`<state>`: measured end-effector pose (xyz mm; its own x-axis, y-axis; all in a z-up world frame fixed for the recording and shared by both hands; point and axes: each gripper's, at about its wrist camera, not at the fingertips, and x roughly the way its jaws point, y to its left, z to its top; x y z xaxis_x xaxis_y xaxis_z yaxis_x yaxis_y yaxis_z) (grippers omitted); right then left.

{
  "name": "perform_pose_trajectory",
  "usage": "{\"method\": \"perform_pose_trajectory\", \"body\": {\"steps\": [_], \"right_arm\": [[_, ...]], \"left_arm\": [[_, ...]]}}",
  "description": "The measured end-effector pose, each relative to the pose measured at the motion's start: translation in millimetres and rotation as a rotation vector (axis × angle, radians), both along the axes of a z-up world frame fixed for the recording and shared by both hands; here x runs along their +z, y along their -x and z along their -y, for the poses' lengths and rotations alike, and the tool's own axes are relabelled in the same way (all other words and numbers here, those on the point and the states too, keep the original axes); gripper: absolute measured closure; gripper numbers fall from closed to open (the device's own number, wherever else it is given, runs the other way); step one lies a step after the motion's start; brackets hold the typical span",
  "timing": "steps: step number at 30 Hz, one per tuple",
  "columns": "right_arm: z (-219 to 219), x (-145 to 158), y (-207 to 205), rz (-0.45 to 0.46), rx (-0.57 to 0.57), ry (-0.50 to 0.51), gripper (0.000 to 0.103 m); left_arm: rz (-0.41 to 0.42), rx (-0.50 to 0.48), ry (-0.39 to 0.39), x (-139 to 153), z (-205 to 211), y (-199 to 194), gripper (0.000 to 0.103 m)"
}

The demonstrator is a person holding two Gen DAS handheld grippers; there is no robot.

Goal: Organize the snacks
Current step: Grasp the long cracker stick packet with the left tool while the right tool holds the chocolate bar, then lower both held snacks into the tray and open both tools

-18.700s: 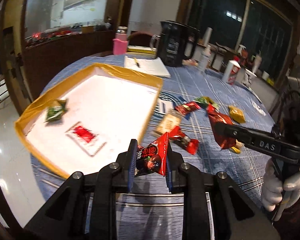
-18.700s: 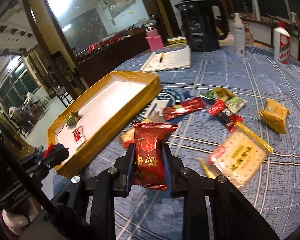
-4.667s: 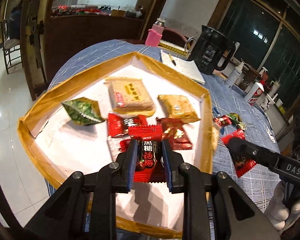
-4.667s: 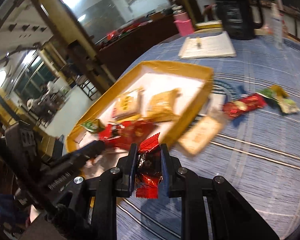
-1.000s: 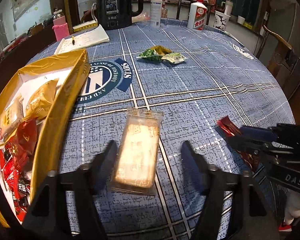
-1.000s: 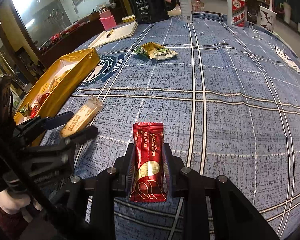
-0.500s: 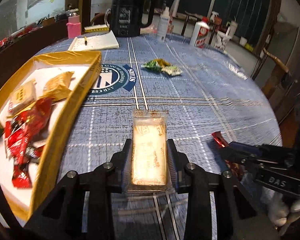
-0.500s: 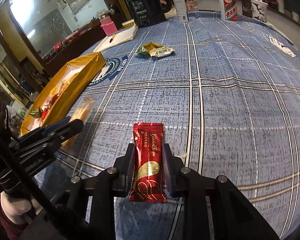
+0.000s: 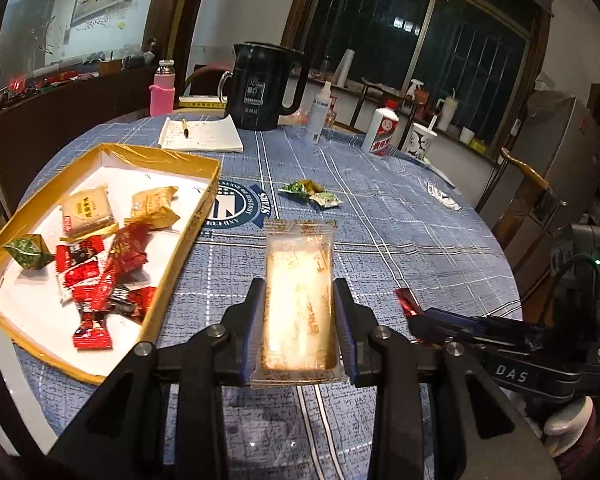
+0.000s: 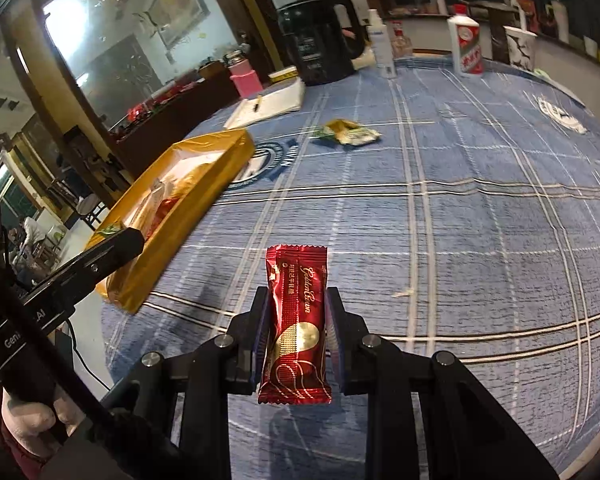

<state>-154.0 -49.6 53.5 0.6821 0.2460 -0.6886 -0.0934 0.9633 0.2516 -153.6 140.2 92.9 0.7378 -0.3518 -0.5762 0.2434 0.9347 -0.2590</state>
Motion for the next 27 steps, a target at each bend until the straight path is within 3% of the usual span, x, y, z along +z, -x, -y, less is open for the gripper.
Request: {"method": "perform_pose_trajectory", "body": {"steps": [7, 16, 27], "right_arm": [[-41.8, -0.2, -10.1, 0.004, 0.08, 0.018, 0.077], [-92.3, -0.3, -47.6, -0.015, 0.168, 0.055, 0.077], [-162.0, 15.0, -108.8, 0.012, 0.274, 0.066, 0.077]], "left_arm": [[0.049, 0.099, 0.022, 8.5, -51.1, 12.7, 0.068], [0.025, 0.25, 0.067, -8.9, -127.9, -1.6, 0.068], [-0.04, 0.293, 0.023, -25.6, -163.0, -43.9, 0.068]]}}
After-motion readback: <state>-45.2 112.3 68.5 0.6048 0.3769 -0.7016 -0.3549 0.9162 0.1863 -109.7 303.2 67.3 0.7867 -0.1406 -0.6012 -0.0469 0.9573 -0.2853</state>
